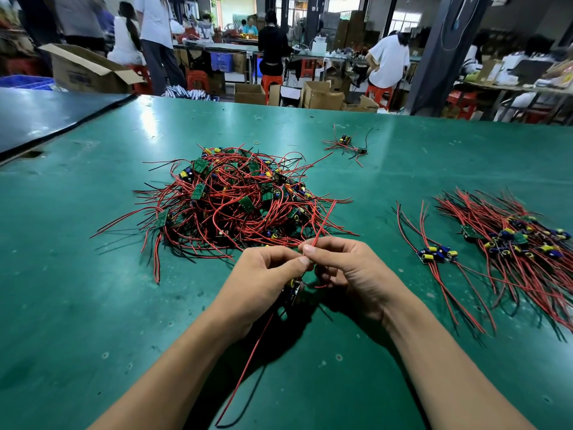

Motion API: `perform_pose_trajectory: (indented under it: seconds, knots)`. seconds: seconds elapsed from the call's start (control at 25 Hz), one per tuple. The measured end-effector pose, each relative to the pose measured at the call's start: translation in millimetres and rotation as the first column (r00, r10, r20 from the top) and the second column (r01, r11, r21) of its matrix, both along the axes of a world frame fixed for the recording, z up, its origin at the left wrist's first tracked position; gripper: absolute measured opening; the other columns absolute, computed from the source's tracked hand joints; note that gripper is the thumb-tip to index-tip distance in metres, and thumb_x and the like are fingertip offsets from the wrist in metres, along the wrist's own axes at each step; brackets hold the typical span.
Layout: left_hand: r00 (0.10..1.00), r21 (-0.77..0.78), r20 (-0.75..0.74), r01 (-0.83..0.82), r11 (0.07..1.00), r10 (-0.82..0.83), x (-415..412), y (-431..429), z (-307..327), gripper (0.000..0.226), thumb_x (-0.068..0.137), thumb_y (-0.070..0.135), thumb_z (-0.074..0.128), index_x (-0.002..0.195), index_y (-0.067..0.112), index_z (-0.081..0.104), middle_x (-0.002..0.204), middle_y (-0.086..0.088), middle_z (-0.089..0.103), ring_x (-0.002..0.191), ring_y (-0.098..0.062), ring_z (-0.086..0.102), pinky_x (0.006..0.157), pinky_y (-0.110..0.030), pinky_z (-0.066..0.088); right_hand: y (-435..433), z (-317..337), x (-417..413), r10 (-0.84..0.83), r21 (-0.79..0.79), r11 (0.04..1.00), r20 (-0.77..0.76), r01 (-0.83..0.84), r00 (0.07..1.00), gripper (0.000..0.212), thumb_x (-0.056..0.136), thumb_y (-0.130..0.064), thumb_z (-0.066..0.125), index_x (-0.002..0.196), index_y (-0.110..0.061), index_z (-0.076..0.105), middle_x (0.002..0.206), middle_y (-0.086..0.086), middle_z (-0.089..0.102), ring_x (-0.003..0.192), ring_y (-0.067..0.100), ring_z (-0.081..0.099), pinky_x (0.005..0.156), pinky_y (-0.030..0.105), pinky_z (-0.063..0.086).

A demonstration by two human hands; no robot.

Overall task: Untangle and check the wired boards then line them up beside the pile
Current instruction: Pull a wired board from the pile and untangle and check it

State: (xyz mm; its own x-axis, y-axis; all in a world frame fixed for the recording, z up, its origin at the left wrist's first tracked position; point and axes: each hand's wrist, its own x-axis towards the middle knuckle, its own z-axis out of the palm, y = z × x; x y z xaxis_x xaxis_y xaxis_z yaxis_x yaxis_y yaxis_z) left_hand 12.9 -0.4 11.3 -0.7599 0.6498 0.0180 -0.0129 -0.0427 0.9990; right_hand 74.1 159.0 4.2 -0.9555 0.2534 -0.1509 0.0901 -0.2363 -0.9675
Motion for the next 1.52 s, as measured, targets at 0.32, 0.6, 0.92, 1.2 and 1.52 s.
perform_pose_trajectory:
  seconds: [0.32, 0.6, 0.92, 1.2, 1.52]
  knots:
    - [0.999, -0.01, 0.033, 0.01, 1.0, -0.009, 1, -2, 3, 0.016, 0.088, 0.01, 0.067, 0.074, 0.006, 0.073, 0.054, -0.008, 0.06, 0.043, -0.016, 0.052, 0.045, -0.017, 0.04, 0, 4, 1, -0.032, -0.105, 0.994, 0.031, 0.035, 0.999, 0.021, 0.058, -0.021, 0.089, 0.074, -0.016, 0.077, 0.066, 0.0, 0.06, 0.046, 0.005, 0.045, 0.042, 0.016, 0.037]
    - [0.996, -0.011, -0.047, 0.077, 0.997, -0.078, 2, 0, 3, 0.018, 0.088, 0.011, 0.068, 0.07, 0.01, 0.071, 0.053, -0.007, 0.06, 0.045, -0.017, 0.055, 0.047, -0.019, 0.042, 10, 10, -1, -0.23, -0.125, 0.965, 0.006, 0.229, 0.973, 0.019, 0.053, -0.014, 0.086, 0.062, -0.017, 0.07, 0.057, -0.003, 0.056, 0.04, 0.004, 0.042, 0.038, 0.014, 0.034]
    - [0.986, -0.068, -0.111, 0.114, 0.991, -0.121, 4, 1, 5, 0.016, 0.089, 0.01, 0.067, 0.076, 0.003, 0.071, 0.052, -0.004, 0.061, 0.045, -0.015, 0.056, 0.048, -0.018, 0.042, 14, 4, -6, -0.49, -0.118, 0.868, -0.033, 0.483, 0.871, 0.016, 0.08, -0.005, 0.078, 0.077, -0.014, 0.065, 0.058, -0.004, 0.059, 0.038, 0.004, 0.04, 0.04, 0.016, 0.03]
    - [0.977, -0.071, -0.113, 0.175, 0.982, -0.182, 5, -1, 6, 0.016, 0.09, 0.014, 0.068, 0.075, 0.008, 0.072, 0.054, -0.003, 0.061, 0.05, -0.018, 0.058, 0.051, -0.021, 0.043, 12, 7, -8, -0.457, -0.262, 0.855, 0.03, 0.448, 0.889, 0.019, 0.097, -0.018, 0.062, 0.08, -0.009, 0.059, 0.056, -0.003, 0.042, 0.035, 0.005, 0.03, 0.037, 0.018, 0.026]
    - [0.979, -0.043, 0.055, 0.198, 0.979, -0.195, 8, -1, 8, 0.018, 0.091, 0.019, 0.066, 0.082, 0.005, 0.072, 0.063, -0.008, 0.065, 0.051, -0.021, 0.059, 0.053, -0.025, 0.047, 17, 13, -2, -0.365, -0.472, 0.791, 0.144, 0.388, 0.92, 0.023, 0.096, -0.017, 0.06, 0.075, -0.008, 0.057, 0.057, -0.003, 0.035, 0.032, 0.002, 0.028, 0.032, 0.015, 0.026]
